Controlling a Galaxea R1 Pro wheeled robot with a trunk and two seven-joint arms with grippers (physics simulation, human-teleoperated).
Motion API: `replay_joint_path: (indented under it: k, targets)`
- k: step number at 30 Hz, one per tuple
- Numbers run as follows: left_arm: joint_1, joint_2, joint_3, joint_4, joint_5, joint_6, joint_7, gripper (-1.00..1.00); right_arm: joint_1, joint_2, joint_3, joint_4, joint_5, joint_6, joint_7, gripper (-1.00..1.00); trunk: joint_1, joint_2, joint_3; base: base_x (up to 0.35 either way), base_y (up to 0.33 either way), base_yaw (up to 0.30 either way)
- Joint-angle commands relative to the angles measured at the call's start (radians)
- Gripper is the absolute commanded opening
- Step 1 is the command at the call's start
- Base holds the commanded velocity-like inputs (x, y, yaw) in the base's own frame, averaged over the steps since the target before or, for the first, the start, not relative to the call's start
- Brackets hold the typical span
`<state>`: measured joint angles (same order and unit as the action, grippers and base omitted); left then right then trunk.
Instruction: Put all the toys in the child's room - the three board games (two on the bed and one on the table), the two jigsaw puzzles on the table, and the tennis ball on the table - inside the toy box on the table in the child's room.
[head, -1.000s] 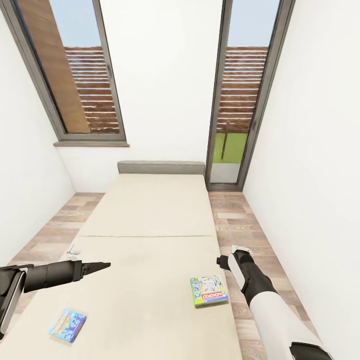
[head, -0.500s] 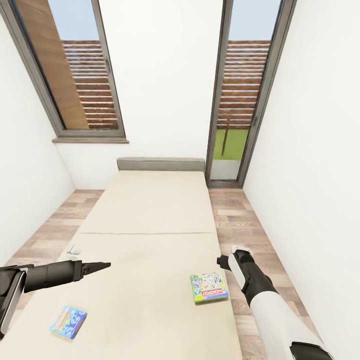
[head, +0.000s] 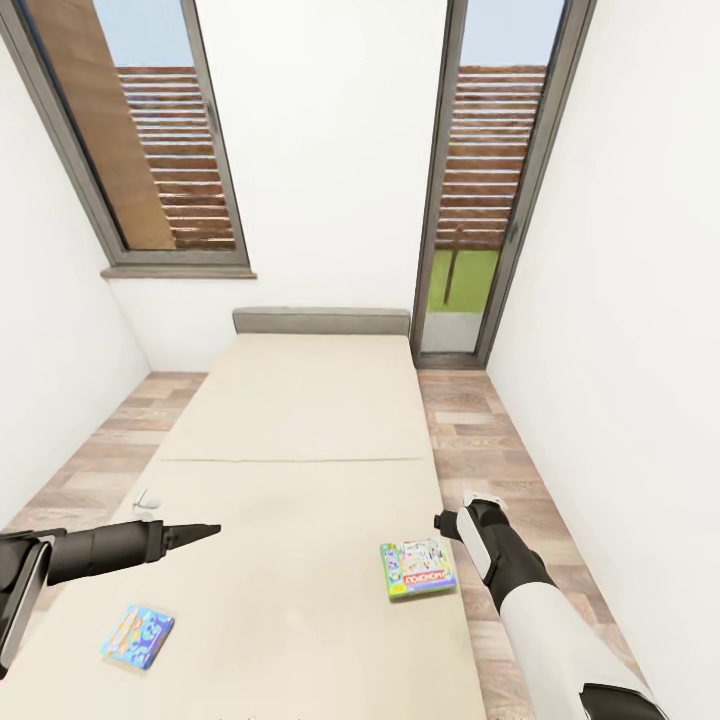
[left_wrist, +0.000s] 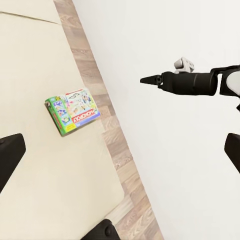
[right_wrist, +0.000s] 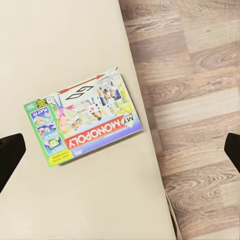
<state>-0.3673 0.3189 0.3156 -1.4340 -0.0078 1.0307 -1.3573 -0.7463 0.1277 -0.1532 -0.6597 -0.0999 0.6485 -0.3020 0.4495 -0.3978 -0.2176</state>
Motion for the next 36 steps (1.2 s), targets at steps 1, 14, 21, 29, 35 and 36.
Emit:
replay_joint_path:
  k: [1,14,21,29,35,36]
  targets:
    - [-0.001,0.0,0.001,0.0,-0.001,0.011,-0.005,1.0,-0.001,0.001,-0.002,-0.001,-0.011,0.002,-0.008,1.0,0.001,-0.002,-0.004,0.0,0.0,0.0]
    - [-0.001,0.0,0.003,0.0,0.0,0.011,-0.006,1.0,-0.001,0.001,-0.003,-0.001,-0.011,0.002,-0.008,1.0,0.001,-0.002,-0.025,0.0,0.0,0.0]
    - [-0.001,-0.001,0.003,0.0,0.0,0.011,-0.006,1.0,-0.001,0.001,-0.003,-0.001,-0.011,0.001,-0.008,1.0,0.001,-0.002,-0.037,0.0,0.0,0.0]
    - [-0.001,-0.001,0.004,0.0,0.0,0.01,-0.006,1.0,-0.001,0.001,-0.003,-0.001,-0.011,0.001,-0.008,1.0,0.001,-0.002,-0.05,0.0,0.0,0.0]
    - [-0.001,-0.001,0.004,0.0,0.0,0.01,-0.007,1.0,-0.004,0.0,-0.003,0.001,-0.011,0.003,-0.009,1.0,0.001,-0.002,-0.06,0.0,0.0,0.0]
    - [-0.001,-0.001,0.004,0.0,0.0,0.01,-0.008,1.0,-0.005,0.0,-0.004,0.002,-0.012,0.004,-0.008,1.0,0.001,-0.002,-0.062,0.0,0.0,0.0]
